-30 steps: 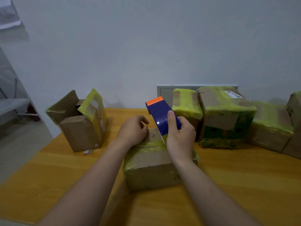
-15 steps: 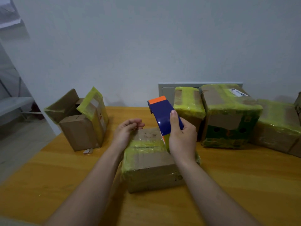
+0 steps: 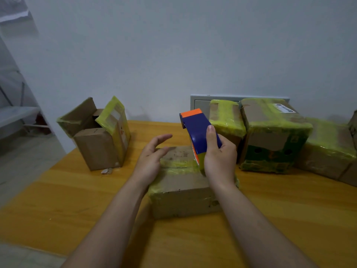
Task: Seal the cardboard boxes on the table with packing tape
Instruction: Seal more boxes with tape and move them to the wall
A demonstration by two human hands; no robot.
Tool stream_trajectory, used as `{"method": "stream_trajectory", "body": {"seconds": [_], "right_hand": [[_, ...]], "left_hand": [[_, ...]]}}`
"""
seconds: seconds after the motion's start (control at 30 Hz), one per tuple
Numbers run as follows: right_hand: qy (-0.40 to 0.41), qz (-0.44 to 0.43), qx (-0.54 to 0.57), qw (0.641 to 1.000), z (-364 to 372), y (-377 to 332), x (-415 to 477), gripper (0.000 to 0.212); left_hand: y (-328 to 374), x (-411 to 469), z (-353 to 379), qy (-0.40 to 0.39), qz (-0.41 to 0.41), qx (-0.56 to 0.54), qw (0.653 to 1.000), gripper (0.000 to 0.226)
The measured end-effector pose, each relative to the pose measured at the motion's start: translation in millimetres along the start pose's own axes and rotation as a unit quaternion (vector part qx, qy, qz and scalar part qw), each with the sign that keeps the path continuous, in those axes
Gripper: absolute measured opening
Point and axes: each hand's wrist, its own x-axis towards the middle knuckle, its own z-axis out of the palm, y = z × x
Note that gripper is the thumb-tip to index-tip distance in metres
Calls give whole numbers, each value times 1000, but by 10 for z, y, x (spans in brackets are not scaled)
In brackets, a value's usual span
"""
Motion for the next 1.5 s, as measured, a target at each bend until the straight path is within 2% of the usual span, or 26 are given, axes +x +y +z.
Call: {"method": "stream_trajectory", "body": {"seconds": [0.07,0.13,0.2,0.23,0.37,0.5,0.57,0.67,0.8,0.9,1.03,1.17,1.27,1.37,1.5], "right_hand": [[0,4,-7,1000,7,-2,-10,30],[1,5,-8,1000,7,-10,-15,31],[2,2,-6,1000,2,-18,-18,33],[3,0,-7,1000,1,-19,-16,34],[6,-4,-14,1000,4,-9,-24,35],[8,0,-10,1000,3,-44,-36,29],[5,2,-10,1000,-1,-54,-41,28],[3,0,-10,1000,-8,-52,-46,30],[5,-4,-7,1000,-7,-41,-43,31],[6,-4,-7,1000,-3,-16,-30,32],[5,-8,-8,1000,-1,-11,-34,30],[8,-8,-6,1000,4,-21,-38,29],[8,-5,-3,1000,5,-17,-47,29],[7,-6,-4,1000,3,-15,-49,30],[10,-6,-5,1000,-1,-16,-55,32]], "left_hand": [[1,-77,-4,-4,-11,-29,1000,33],[37,-119,-36,-24,-17,71,997,33],[55,-149,-65,-19,29,178,983,34],[72,-179,-49,-17,46,186,981,34],[31,-316,58,-21,22,133,991,31],[-126,-419,-8,-3,53,-16,998,26],[-285,-552,-19,4,90,4,996,33],[-466,-706,-72,42,136,108,984,47],[-484,-809,-296,37,212,201,956,45],[-455,-886,-463,18,238,161,958,33],[-435,-916,-443,4,186,84,979,12],[-458,-905,-442,-3,188,87,978,4],[-480,-868,-488,-11,254,178,951,20],[-523,-862,-424,22,313,225,922,25],[-487,-849,-488,-8,276,207,939,37]]}}
